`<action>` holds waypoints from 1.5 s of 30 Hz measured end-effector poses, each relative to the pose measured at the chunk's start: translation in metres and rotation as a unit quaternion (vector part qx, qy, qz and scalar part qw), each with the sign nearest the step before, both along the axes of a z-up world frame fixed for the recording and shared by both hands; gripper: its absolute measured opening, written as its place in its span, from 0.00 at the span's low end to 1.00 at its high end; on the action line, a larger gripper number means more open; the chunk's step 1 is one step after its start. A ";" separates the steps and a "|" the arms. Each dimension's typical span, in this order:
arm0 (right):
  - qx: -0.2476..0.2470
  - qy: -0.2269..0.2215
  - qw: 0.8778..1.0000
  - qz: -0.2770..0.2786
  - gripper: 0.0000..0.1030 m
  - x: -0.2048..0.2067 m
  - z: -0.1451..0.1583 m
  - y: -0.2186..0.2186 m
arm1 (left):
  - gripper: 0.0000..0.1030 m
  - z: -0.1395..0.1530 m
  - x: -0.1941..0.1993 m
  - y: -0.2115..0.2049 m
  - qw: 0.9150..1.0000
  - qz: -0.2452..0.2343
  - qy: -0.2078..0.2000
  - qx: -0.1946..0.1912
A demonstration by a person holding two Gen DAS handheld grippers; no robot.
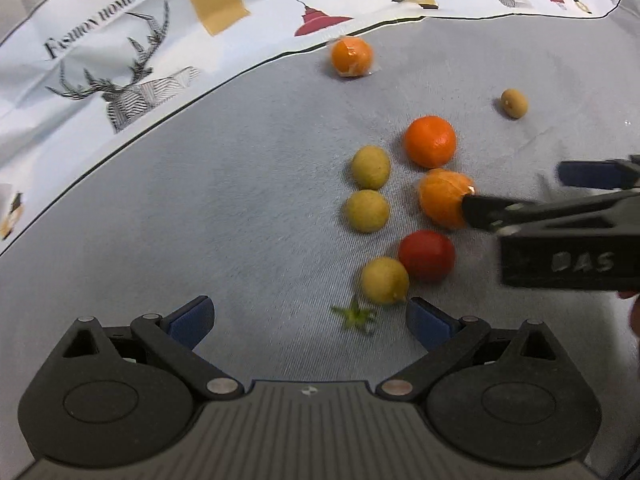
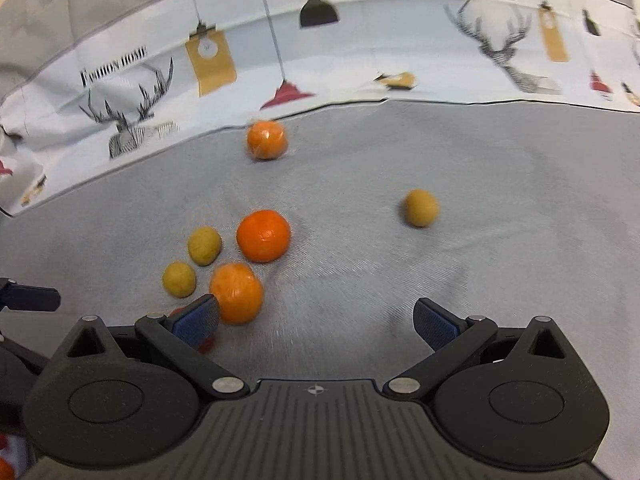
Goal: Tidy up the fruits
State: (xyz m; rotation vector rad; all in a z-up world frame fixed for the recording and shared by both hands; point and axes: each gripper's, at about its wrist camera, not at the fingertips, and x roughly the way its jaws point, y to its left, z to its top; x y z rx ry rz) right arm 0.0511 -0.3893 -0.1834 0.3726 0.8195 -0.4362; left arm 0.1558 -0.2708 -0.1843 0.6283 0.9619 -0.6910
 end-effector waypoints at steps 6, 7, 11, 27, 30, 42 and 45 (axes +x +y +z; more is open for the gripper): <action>-0.003 -0.033 0.997 0.066 0.59 0.019 -0.010 0.011 | 0.27 -0.003 -0.007 -0.004 0.996 -0.068 0.005 -0.050; -0.008 -0.030 0.996 0.079 0.48 0.021 -0.009 0.013 | 0.27 -0.003 -0.009 -0.005 0.996 -0.070 0.001 -0.049; -0.023 -0.008 0.995 0.093 0.40 0.025 -0.008 0.017 | 0.27 -0.002 -0.009 0.001 0.997 -0.063 0.008 -0.049; -0.053 0.048 0.997 0.025 0.41 -0.073 -0.003 0.048 | 0.27 0.025 -0.045 0.056 0.998 0.043 0.030 -0.026; -0.078 0.042 0.996 0.024 0.41 -0.077 -0.011 0.057 | 0.29 0.007 -0.046 0.057 0.997 0.062 0.044 -0.003; -0.084 -0.006 0.996 0.003 0.47 -0.079 -0.019 0.055 | 0.74 0.004 -0.036 0.056 0.996 0.088 0.027 -0.001; -0.087 -0.010 0.996 0.003 0.49 -0.079 -0.020 0.055 | 0.76 0.003 -0.034 0.052 0.996 0.083 0.024 0.000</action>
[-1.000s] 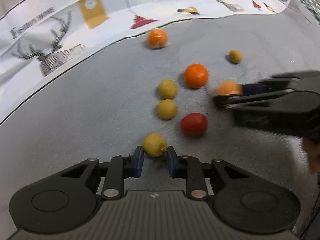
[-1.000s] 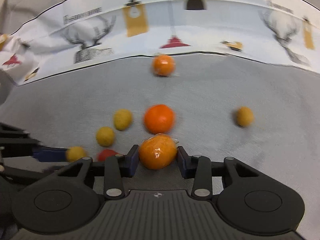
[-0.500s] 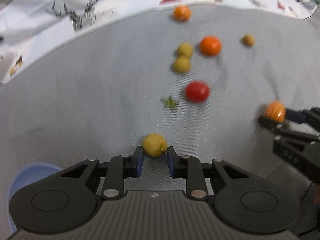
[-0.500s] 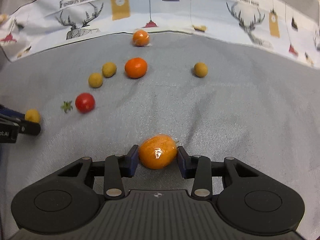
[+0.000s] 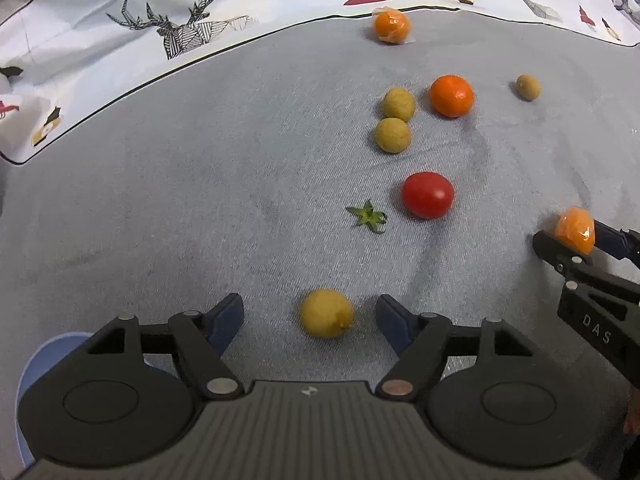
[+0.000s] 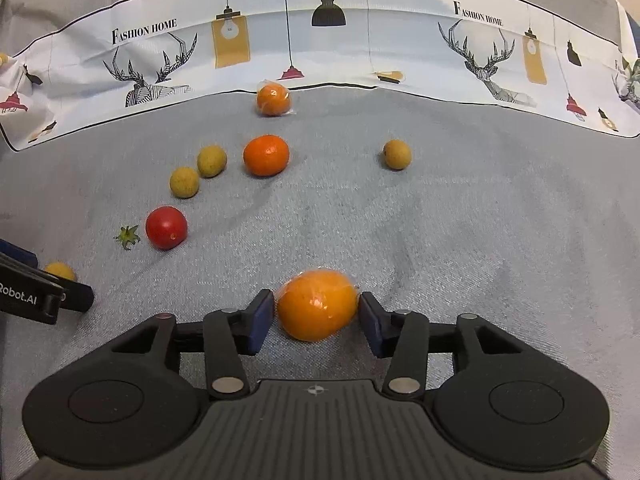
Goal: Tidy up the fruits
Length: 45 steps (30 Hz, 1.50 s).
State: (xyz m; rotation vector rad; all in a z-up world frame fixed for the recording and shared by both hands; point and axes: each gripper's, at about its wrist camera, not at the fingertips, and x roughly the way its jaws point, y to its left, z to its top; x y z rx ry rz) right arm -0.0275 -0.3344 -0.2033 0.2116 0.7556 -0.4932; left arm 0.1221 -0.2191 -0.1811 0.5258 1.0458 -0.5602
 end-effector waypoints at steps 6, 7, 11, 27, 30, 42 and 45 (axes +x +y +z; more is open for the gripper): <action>-0.004 -0.003 1.000 0.001 0.50 0.000 -0.001 0.001 | 0.76 -0.001 0.005 -0.008 1.000 -0.002 0.000 -0.004; -0.004 -0.003 1.000 0.001 0.50 0.001 -0.001 0.001 | 0.76 -0.001 0.005 -0.010 1.000 -0.004 -0.001 -0.004; -0.005 -0.004 1.000 0.001 0.51 0.000 -0.002 0.002 | 0.76 -0.002 0.004 -0.013 1.000 -0.008 -0.003 -0.004; 0.047 -0.007 0.999 -0.010 0.40 -0.014 0.021 0.003 | 0.03 0.062 -0.027 0.008 0.997 -0.030 -0.028 -0.071; 0.047 -0.022 0.999 0.001 0.40 -0.030 0.040 0.019 | 0.03 0.084 -0.040 0.026 0.995 -0.024 -0.042 -0.086; 0.081 -0.023 0.994 -0.073 0.40 -0.040 0.024 -0.002 | 0.50 0.040 -0.020 -0.012 0.998 -0.041 -0.025 -0.046; 0.104 -0.022 0.991 -0.083 0.40 -0.036 0.013 -0.012 | 0.50 0.014 -0.005 -0.018 0.999 -0.039 -0.008 -0.016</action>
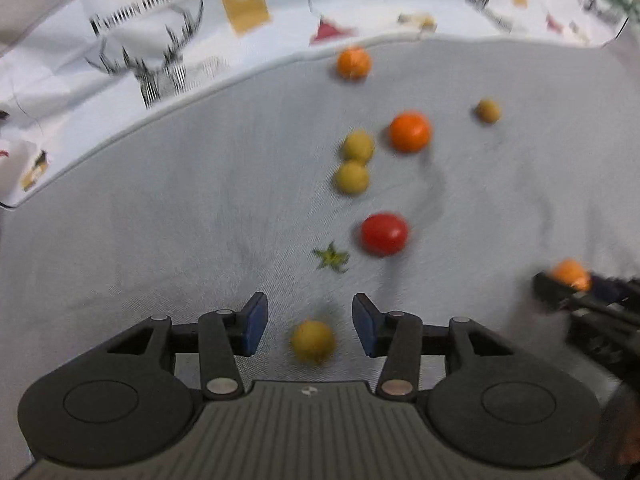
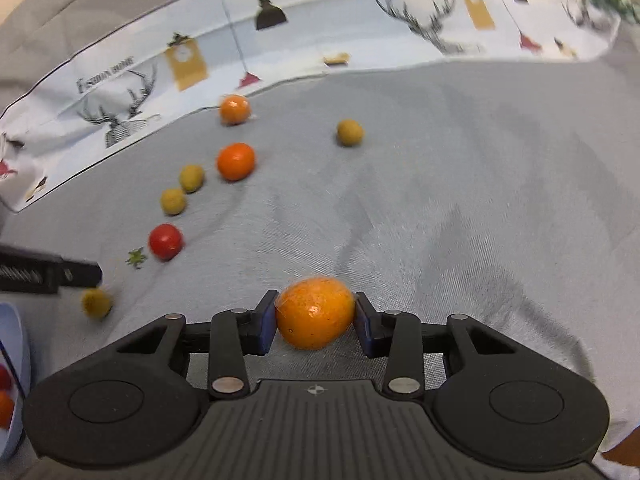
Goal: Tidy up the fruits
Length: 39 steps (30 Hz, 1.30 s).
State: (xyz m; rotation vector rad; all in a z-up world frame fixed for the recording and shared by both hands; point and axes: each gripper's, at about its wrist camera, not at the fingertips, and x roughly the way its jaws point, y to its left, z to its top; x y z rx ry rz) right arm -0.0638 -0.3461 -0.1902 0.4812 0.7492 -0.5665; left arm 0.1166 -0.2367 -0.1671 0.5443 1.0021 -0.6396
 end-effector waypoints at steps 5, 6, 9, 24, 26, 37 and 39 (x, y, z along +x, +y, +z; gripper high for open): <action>-0.008 -0.004 1.000 0.009 0.40 0.008 -0.005 0.001 | 0.27 -0.014 0.009 0.010 1.000 0.006 0.028 -0.004; -0.012 -0.004 1.000 0.012 0.40 0.009 -0.005 0.002 | 0.27 -0.012 0.007 0.012 1.000 0.007 0.021 -0.003; -0.013 -0.008 1.000 0.018 0.40 0.009 -0.004 0.003 | 0.27 0.007 -0.001 0.022 1.000 0.011 0.010 -0.018; 0.019 -0.088 0.985 0.148 0.40 -0.065 0.139 0.123 | 0.27 0.158 -0.108 0.159 0.990 0.141 -0.025 0.015; 0.010 -0.096 0.980 0.175 0.40 -0.076 0.155 0.147 | 0.27 0.167 -0.125 0.184 0.988 0.151 -0.030 0.012; -0.045 -0.107 0.959 0.260 0.40 -0.112 0.199 0.234 | 0.27 0.192 -0.189 0.272 0.979 0.197 -0.056 -0.023; -0.053 -0.109 0.957 0.264 0.40 -0.117 0.203 0.240 | 0.27 0.195 -0.195 0.280 0.977 0.201 -0.059 -0.030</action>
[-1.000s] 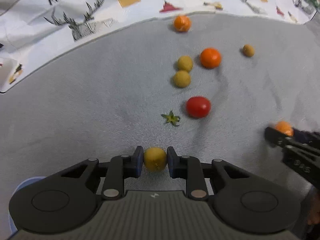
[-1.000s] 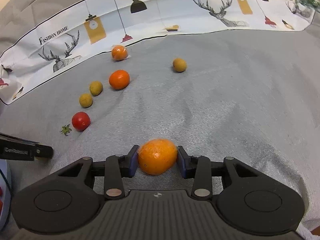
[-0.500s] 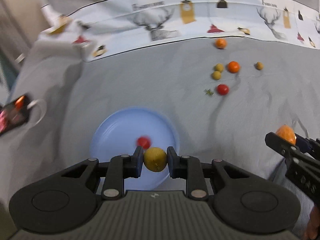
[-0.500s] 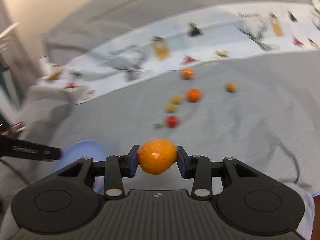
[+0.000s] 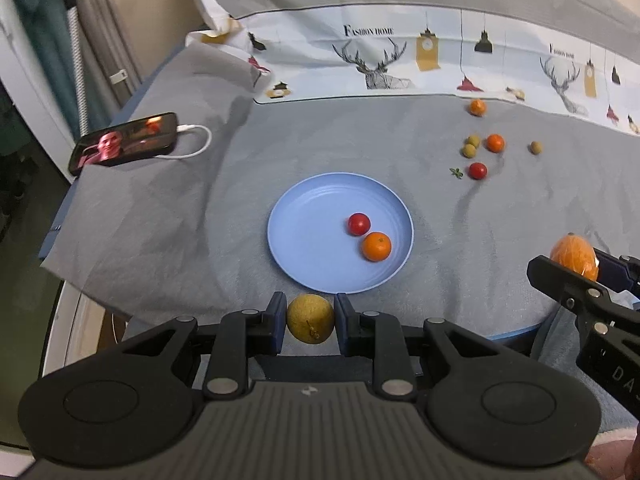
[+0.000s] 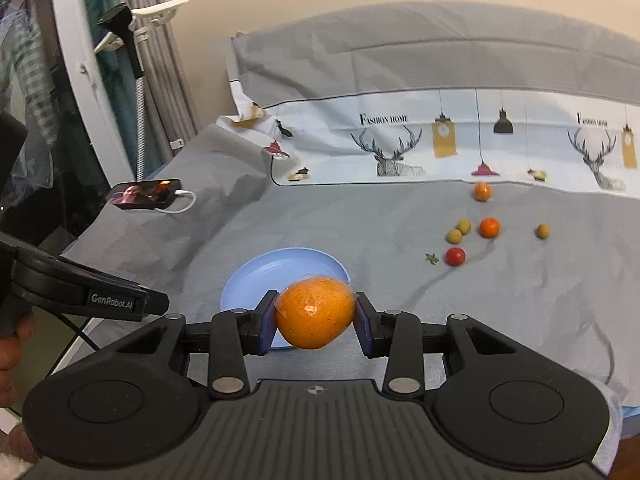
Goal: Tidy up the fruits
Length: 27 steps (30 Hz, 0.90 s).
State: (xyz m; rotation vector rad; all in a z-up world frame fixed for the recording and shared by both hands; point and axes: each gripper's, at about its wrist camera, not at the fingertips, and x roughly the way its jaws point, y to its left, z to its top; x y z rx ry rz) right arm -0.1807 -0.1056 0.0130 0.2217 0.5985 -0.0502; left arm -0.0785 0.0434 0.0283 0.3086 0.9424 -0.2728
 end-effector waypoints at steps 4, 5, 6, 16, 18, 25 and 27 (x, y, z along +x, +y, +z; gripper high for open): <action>-0.018 -0.008 1.000 0.005 0.40 -0.007 0.008 0.011 | 0.27 0.006 -0.008 0.009 1.000 0.004 -0.008 -0.014; -0.021 -0.010 1.000 0.005 0.40 -0.009 0.009 0.013 | 0.27 0.008 -0.010 0.010 1.000 0.004 -0.011 -0.017; -0.025 -0.012 1.000 0.006 0.40 -0.010 0.011 0.014 | 0.27 0.009 -0.011 0.011 1.000 0.004 -0.013 -0.019; -0.041 -0.017 0.999 0.007 0.40 -0.014 0.016 0.024 | 0.27 0.012 -0.015 0.018 0.999 0.004 -0.019 -0.030; -0.042 -0.016 0.999 0.008 0.40 -0.014 0.016 0.024 | 0.27 0.012 -0.014 0.019 0.999 0.005 -0.019 -0.031; -0.046 -0.012 0.999 0.011 0.40 -0.011 0.015 0.028 | 0.27 0.010 -0.012 0.022 0.999 0.006 -0.017 -0.032; -0.047 -0.011 0.999 0.012 0.40 -0.010 0.015 0.028 | 0.27 0.010 -0.011 0.022 0.999 0.007 -0.016 -0.033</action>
